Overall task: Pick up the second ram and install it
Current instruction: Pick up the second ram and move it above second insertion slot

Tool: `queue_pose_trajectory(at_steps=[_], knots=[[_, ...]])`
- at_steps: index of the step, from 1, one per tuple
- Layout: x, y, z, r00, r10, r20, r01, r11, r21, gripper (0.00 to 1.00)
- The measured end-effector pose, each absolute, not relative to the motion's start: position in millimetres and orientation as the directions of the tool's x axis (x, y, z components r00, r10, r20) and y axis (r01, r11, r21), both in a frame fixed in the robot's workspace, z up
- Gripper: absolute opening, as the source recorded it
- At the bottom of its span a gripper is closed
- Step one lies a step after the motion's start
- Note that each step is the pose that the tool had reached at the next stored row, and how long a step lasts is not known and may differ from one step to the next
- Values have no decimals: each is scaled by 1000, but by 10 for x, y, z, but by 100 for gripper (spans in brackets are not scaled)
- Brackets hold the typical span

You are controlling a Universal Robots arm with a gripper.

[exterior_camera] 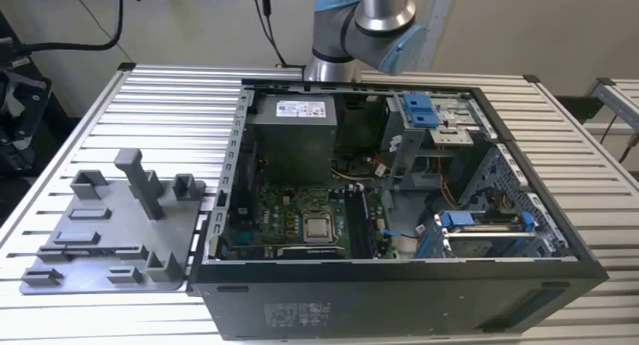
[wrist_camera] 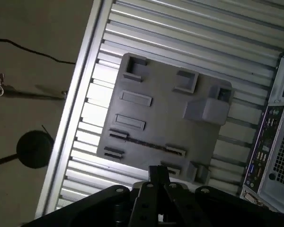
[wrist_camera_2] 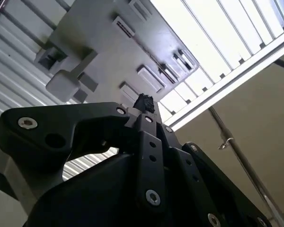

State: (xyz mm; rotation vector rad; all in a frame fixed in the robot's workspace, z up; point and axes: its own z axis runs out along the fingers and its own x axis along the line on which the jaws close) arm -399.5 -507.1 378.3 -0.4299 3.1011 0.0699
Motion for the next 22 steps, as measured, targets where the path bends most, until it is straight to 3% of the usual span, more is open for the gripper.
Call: queue_pose_trajectory(at_steps=[22], knots=[[-4000,-5071,3783,-788,-616,-15,-616,787,40,11]])
